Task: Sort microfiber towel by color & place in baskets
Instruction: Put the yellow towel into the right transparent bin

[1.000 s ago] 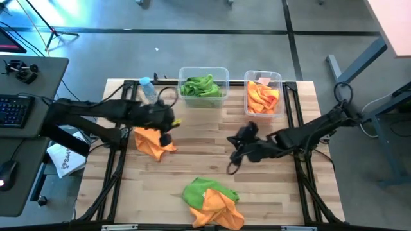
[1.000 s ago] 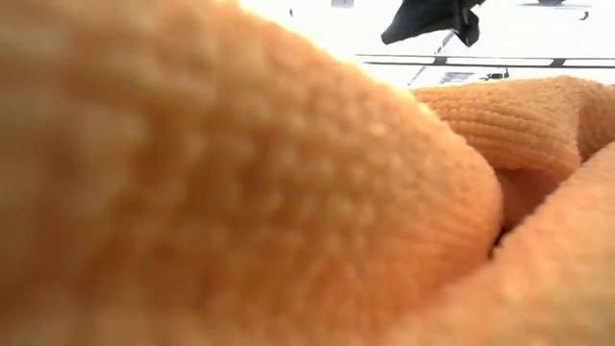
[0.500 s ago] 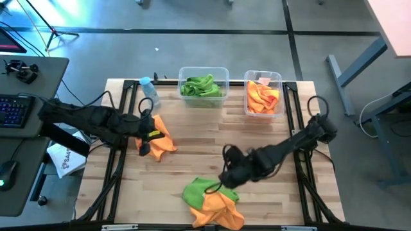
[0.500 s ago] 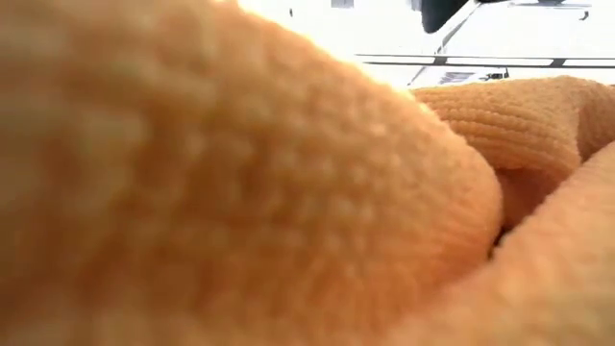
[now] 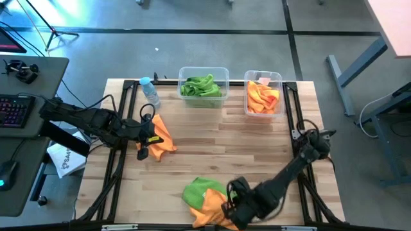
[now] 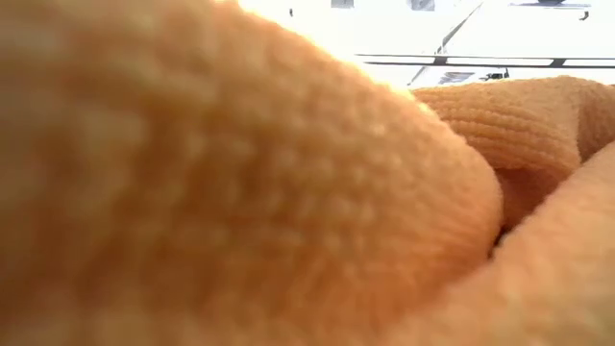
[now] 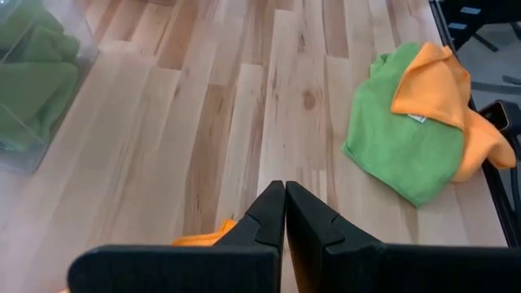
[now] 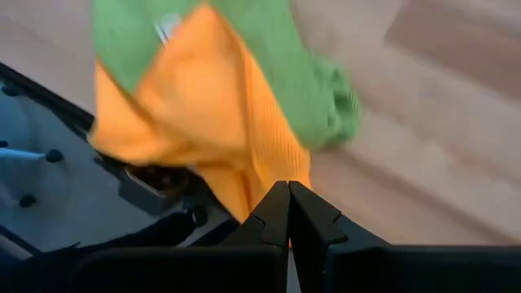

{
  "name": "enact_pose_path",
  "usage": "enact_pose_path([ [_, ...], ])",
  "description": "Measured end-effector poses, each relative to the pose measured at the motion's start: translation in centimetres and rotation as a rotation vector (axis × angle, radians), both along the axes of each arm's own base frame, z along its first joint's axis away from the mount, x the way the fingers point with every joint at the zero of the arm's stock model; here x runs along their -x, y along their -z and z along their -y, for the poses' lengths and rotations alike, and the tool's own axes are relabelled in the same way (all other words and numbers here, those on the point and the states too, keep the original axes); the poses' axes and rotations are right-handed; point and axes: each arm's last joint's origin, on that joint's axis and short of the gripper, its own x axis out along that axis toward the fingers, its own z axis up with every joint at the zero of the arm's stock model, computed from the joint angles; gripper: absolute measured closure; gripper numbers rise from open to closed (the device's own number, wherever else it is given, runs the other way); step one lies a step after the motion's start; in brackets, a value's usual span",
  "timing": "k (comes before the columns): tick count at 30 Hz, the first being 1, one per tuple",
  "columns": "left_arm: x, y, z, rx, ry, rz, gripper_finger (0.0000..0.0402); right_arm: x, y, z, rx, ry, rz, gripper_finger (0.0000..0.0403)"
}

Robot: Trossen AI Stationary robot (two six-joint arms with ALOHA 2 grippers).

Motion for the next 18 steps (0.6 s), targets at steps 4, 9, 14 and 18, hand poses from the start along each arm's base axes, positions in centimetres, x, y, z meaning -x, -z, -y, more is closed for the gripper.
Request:
enact_pose_path([
  [4,0.0,0.0,0.0,0.0,0.0,0.0,0.0401,1.0,1.7,-2.6,-0.027,-0.006,-0.006,0.0402],
  [9,0.0,0.0,0.0,0.0,0.001,0.003,0.0401,1.4,4.2,-4.5,-0.005,-0.043,-0.034,0.0402],
  [14,0.0,0.0,0.0,0.001,0.0,0.005,0.0401,0.2,6.2,-5.5,-0.034,-0.068,-0.009,0.0378],
  [18,0.0,0.0,0.0,0.007,-0.005,0.005,0.0401,-0.2,7.7,-5.8,-0.068,-0.091,-0.061,0.0322],
])
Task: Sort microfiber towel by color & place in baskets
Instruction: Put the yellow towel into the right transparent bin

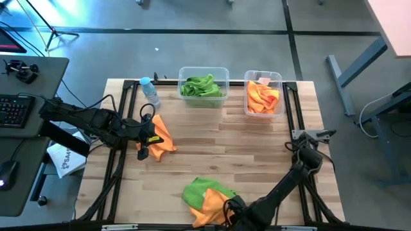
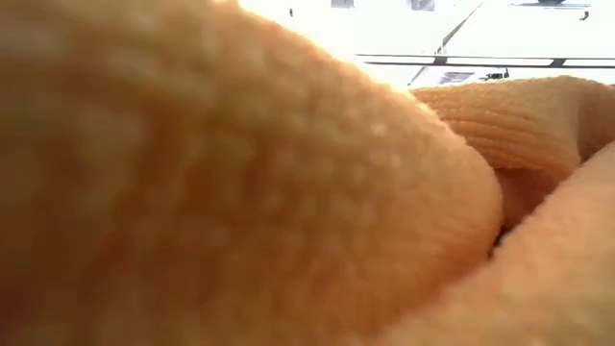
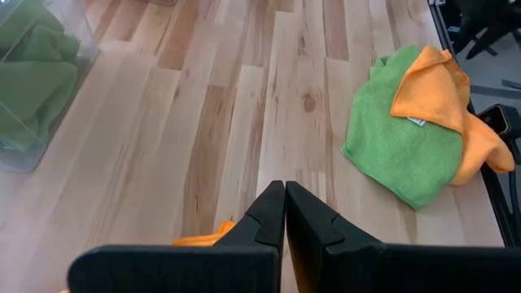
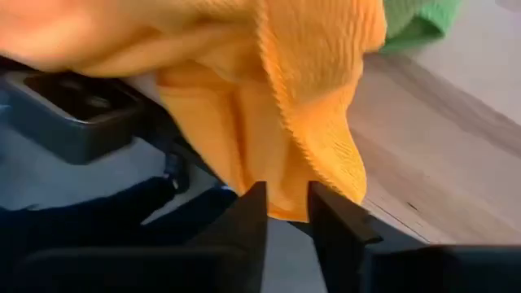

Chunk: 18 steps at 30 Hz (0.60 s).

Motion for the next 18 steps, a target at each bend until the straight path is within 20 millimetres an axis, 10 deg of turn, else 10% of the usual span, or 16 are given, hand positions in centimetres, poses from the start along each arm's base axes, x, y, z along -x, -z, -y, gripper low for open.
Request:
enact_pose_path([
  [8,0.0,0.0,0.0,0.017,-0.01,-0.001,0.0401,-0.1,1.6,-0.1,0.03,-0.03,-0.046,0.0238],
  [18,0.0,0.0,0.0,0.026,-0.013,-0.001,0.0401,-0.2,1.5,0.1,-0.032,-0.023,-0.119,0.024],
])
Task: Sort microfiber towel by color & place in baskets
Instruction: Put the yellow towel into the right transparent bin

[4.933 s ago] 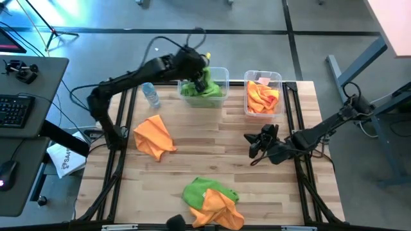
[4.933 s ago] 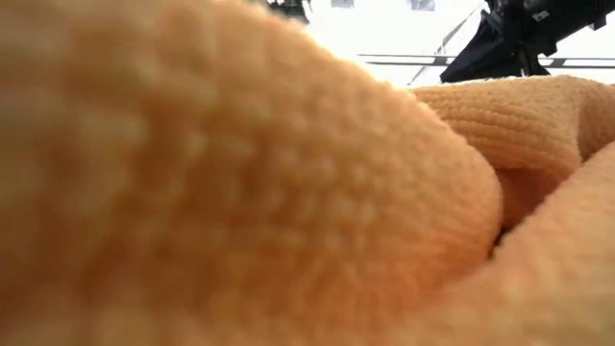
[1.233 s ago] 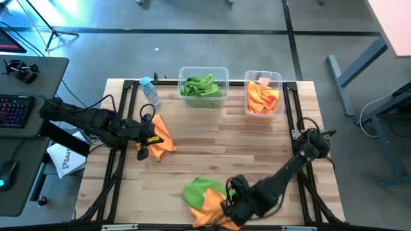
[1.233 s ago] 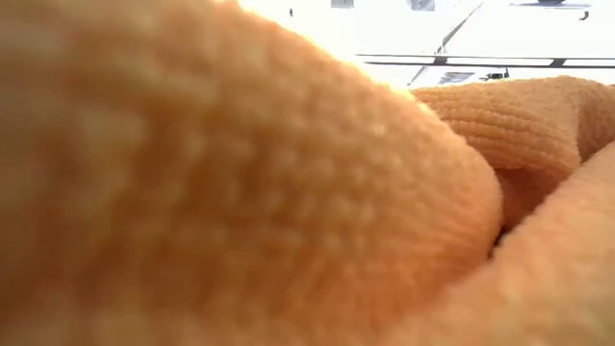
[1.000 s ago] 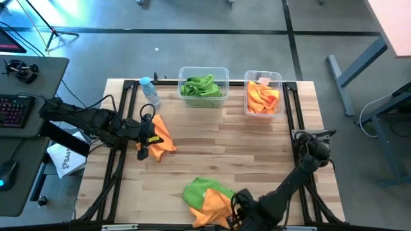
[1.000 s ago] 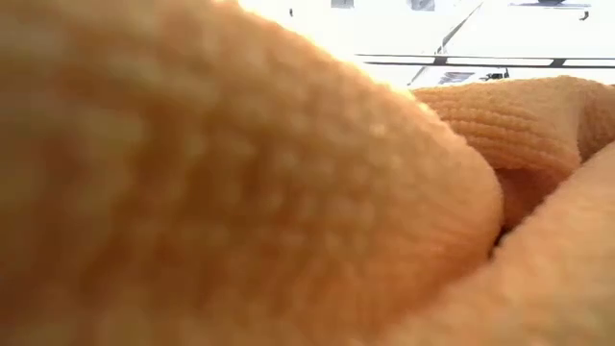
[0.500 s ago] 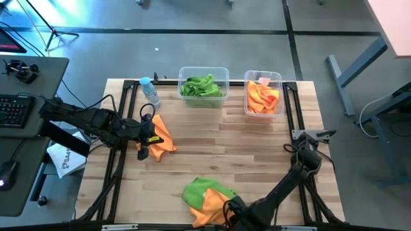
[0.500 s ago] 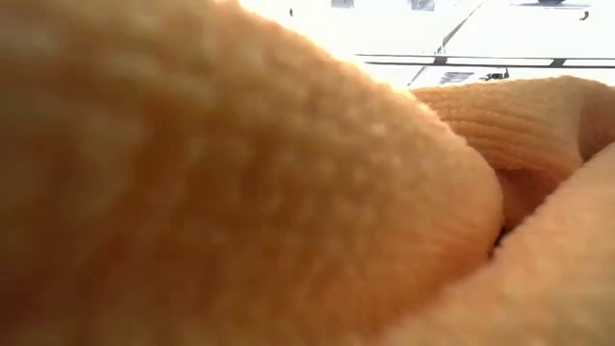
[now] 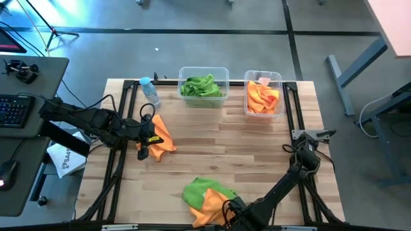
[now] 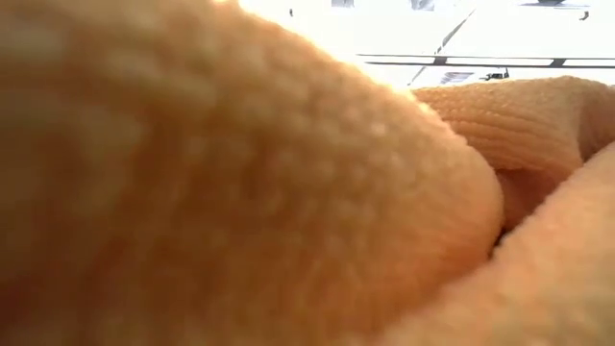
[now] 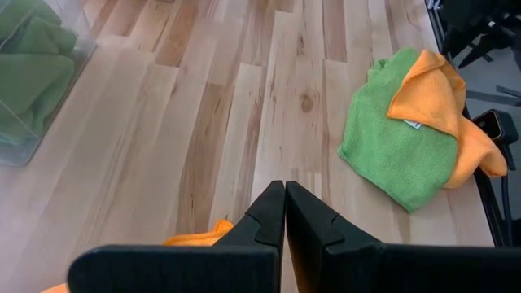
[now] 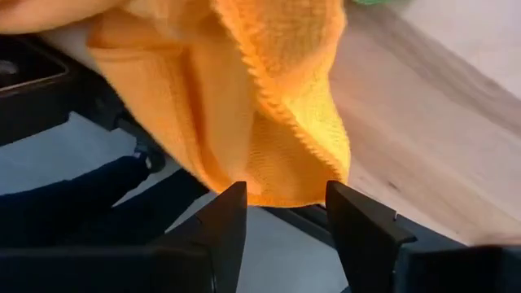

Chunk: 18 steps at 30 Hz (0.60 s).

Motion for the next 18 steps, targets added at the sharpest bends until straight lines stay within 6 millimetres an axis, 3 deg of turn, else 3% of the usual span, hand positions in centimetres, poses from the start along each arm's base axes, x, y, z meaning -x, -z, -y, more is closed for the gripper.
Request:
enact_pose_path([
  [18,-0.04,-0.04,0.0,-0.025,0.023,0.006,0.0401,0.48,-0.23,0.48,0.021,-0.013,-0.062,0.0269],
])
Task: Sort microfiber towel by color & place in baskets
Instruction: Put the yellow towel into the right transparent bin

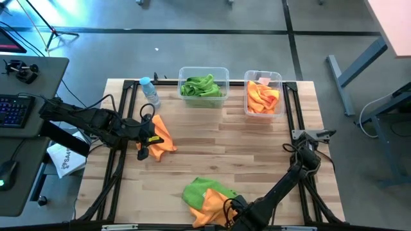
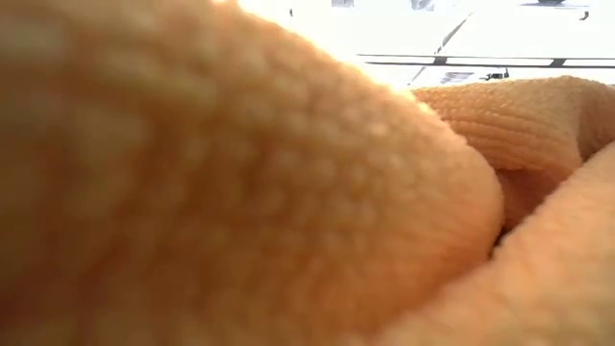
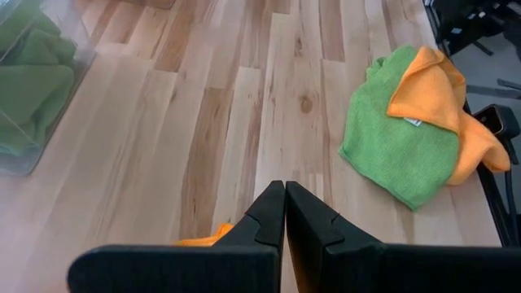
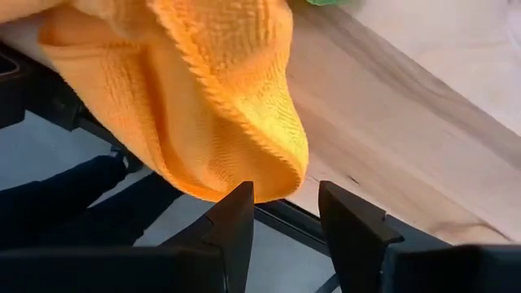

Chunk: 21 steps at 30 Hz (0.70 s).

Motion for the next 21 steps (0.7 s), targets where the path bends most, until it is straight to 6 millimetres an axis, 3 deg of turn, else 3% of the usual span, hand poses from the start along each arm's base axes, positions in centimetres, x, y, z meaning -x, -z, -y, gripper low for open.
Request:
enact_pose_path([
  [10,-0.1,-0.1,0.0,0.002,0.0,0.009,0.0401,-0.2,0.1,0.5,0.097,-0.045,0.068,0.027],
  [21,-0.1,-0.1,0.0,0.002,0.0,0.008,0.0401,-0.8,1.0,0.1,0.082,-0.051,0.105,0.027],
])
